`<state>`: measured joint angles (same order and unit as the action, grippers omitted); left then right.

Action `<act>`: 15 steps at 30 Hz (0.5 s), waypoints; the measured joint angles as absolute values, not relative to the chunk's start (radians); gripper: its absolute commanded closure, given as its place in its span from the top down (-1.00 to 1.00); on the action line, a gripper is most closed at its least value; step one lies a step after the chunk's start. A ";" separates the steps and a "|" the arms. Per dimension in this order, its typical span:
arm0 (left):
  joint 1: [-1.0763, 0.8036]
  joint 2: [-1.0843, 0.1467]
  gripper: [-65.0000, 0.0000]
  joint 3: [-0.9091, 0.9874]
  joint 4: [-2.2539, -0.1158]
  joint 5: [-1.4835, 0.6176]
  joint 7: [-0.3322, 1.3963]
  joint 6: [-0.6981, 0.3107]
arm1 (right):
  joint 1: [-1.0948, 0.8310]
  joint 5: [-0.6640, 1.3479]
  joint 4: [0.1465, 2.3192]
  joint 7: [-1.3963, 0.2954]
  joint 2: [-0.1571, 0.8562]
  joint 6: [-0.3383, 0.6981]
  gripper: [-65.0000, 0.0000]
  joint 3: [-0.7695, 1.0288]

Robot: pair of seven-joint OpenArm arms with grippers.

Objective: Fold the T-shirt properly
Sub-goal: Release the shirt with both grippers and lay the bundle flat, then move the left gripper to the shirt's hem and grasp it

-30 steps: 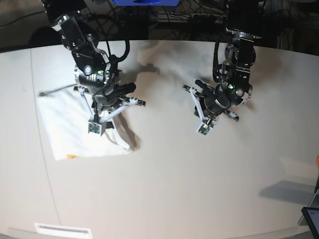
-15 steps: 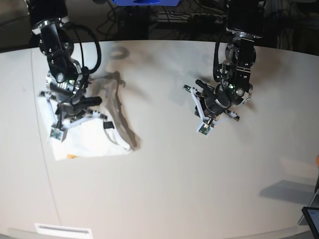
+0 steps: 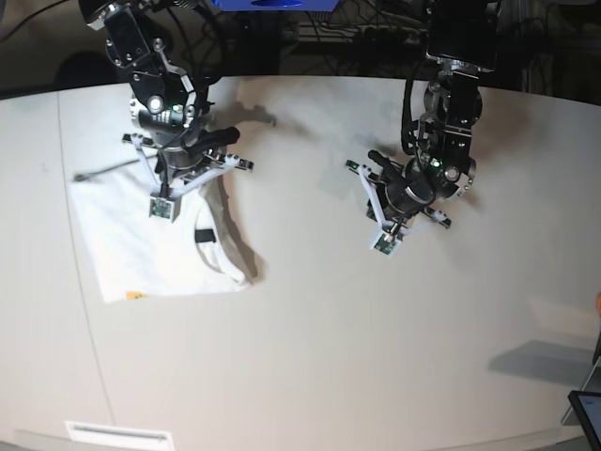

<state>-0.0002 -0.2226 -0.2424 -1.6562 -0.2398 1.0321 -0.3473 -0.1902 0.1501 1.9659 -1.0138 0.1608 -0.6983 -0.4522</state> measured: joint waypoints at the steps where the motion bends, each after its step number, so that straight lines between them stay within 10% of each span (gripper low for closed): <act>1: 0.000 -0.223 -1.00 -0.242 -1.656 -0.240 1.032 -0.347 | -0.195 0.149 1.966 -1.011 0.159 -0.701 -0.98 -0.469; 15: -0.003 -0.225 -1.00 -0.243 -1.656 -0.241 1.027 -0.347 | -0.261 0.154 1.968 -1.002 0.154 -0.698 -0.98 -0.564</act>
<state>-0.0029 -0.2253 -0.2428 -1.6562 -0.2405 1.0271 -0.3473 -0.2611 0.1543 1.9682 -1.0023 0.1539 -0.6975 -0.5644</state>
